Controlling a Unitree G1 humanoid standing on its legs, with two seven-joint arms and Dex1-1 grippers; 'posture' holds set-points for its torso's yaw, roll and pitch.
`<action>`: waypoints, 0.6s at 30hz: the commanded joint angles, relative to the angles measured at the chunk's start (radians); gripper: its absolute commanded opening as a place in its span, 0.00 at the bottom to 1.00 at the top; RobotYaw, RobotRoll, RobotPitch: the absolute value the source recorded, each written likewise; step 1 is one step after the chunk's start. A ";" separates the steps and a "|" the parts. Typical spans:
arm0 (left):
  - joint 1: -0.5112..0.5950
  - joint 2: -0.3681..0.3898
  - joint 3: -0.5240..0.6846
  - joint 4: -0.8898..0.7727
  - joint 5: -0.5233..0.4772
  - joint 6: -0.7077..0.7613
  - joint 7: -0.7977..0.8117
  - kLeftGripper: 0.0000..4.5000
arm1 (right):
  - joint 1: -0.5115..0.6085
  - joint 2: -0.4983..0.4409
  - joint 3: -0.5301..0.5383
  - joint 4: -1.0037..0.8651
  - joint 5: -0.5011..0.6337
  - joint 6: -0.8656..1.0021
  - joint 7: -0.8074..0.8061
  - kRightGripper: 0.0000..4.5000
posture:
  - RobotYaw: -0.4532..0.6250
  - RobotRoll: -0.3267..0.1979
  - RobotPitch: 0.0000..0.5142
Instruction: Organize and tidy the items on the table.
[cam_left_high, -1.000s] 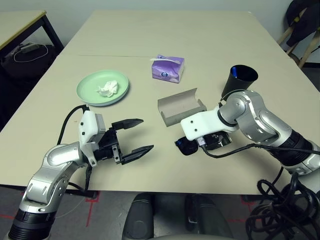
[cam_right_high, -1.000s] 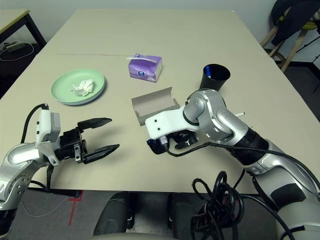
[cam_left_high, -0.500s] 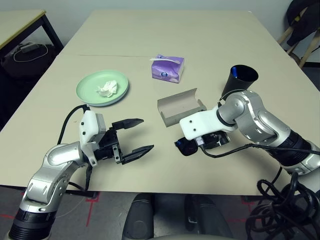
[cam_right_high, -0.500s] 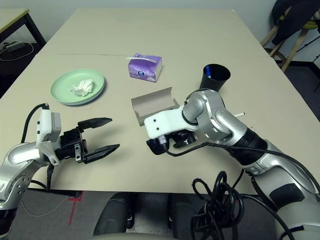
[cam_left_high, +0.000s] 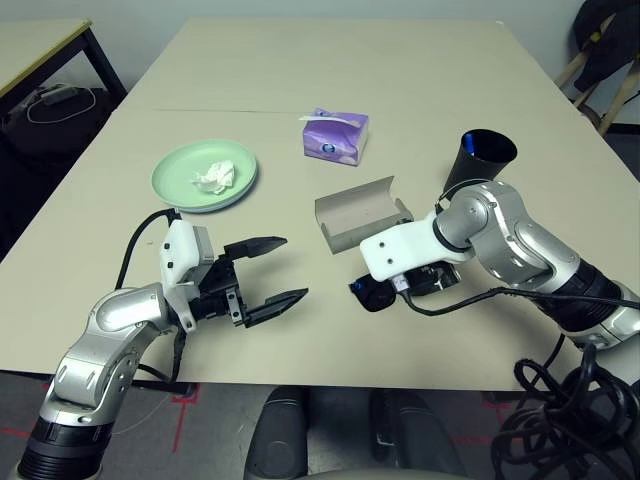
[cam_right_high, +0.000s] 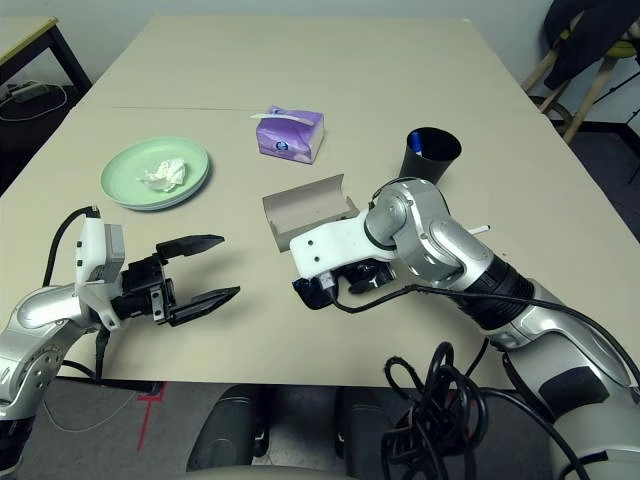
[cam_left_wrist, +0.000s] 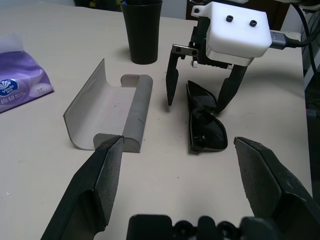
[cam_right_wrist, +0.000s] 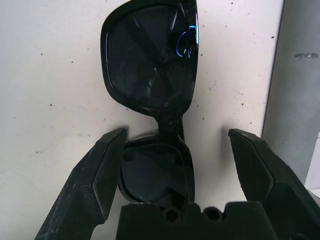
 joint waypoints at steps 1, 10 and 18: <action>0.005 -0.002 -0.017 -0.030 0.001 0.012 0.006 0.99 | 0.005 -0.001 0.022 -0.013 -0.004 -0.010 0.008 1.00 | 0.60 0.62 0.27; 0.005 -0.003 -0.014 -0.037 -0.002 0.019 0.013 1.00 | 0.006 -0.005 0.027 -0.014 0.002 -0.024 0.005 0.69 | 0.61 0.62 0.27; 0.008 -0.005 -0.014 -0.041 -0.002 0.023 0.018 1.00 | 0.006 -0.004 0.025 -0.013 0.004 -0.035 0.003 0.17 | 0.61 0.62 0.27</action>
